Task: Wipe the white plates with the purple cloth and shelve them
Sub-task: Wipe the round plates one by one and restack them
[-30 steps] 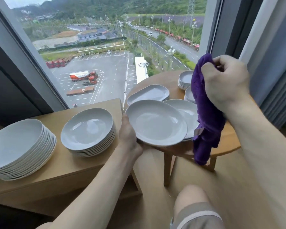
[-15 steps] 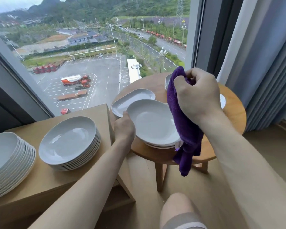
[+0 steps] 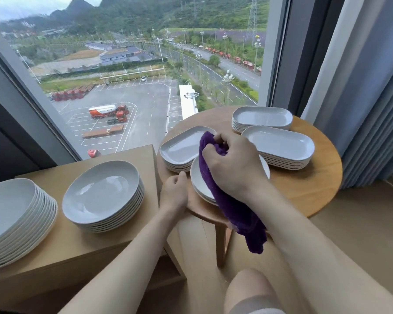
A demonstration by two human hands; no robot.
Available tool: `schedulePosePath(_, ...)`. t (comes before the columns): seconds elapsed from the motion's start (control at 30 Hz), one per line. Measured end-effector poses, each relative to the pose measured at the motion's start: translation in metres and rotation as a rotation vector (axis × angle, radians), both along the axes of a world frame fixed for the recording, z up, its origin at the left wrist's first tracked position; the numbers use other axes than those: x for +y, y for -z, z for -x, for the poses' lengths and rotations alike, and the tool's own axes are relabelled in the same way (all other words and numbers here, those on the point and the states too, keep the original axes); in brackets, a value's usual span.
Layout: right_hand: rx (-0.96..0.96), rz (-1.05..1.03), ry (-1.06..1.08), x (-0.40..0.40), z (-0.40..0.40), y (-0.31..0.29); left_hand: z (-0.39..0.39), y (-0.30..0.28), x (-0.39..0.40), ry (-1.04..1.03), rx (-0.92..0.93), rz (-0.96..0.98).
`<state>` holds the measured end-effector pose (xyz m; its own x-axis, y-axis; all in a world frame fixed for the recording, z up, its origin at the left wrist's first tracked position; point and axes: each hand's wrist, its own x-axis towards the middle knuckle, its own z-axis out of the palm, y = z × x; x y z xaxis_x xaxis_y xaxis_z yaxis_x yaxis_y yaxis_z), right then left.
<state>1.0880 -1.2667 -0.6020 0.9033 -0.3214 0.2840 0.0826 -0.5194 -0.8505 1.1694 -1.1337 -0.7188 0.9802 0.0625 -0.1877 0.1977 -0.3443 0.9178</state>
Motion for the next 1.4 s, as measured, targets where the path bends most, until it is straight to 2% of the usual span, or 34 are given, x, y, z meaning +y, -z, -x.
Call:
schedulePosePath(0.07, 0.024, 0.013, -0.062, 0.011, 0.001, 0.006, 0.023, 0.010, 0.039, -0.108, 0.014, -0.017)
schedulePosePath(0.17, 0.054, 0.009, -0.139, 0.026, 0.003, 0.013, 0.061, 0.017, 0.101, -0.417, 0.027, 0.028)
schedulePosePath(0.27, 0.079, 0.028, -0.207, 0.041, 0.009, 0.020, 0.072, 0.012, 0.150, -0.655, 0.075, 0.182)
schedulePosePath(0.33, 0.082, 0.055, -0.248, 0.052, 0.014, 0.024, 0.061, 0.008, 0.174, -0.705, 0.152, 0.323)
schedulePosePath(0.43, 0.084, 0.084, -0.295, 0.068, 0.021, 0.029, 0.035, 0.007, 0.198, -0.696, 0.239, 0.416)
schedulePosePath(0.6, 0.105, 0.141, -0.363, 0.077, 0.026, 0.041, 0.019, 0.006, 0.209, -0.633, 0.309, 0.356)
schedulePosePath(0.7, 0.124, 0.135, -0.335, 0.072, 0.023, 0.046, 0.022, 0.000, 0.209, -0.606, 0.307, 0.369)
schedulePosePath(0.87, 0.150, 0.172, -0.301, 0.068, 0.019, 0.057, 0.032, -0.016, 0.205, -0.647, 0.296, 0.503)
schedulePosePath(1.17, 0.173, 0.191, -0.332, 0.074, 0.024, 0.067, 0.049, -0.038, 0.209, -0.610, 0.271, 0.659)
schedulePosePath(1.27, 0.170, 0.201, -0.341, 0.077, 0.026, 0.068, 0.050, -0.042, 0.210, -0.580, 0.259, 0.637)
schedulePosePath(1.4, 0.169, 0.210, -0.357, 0.079, 0.029, 0.068, 0.052, -0.045, 0.213, -0.488, 0.311, 0.466)
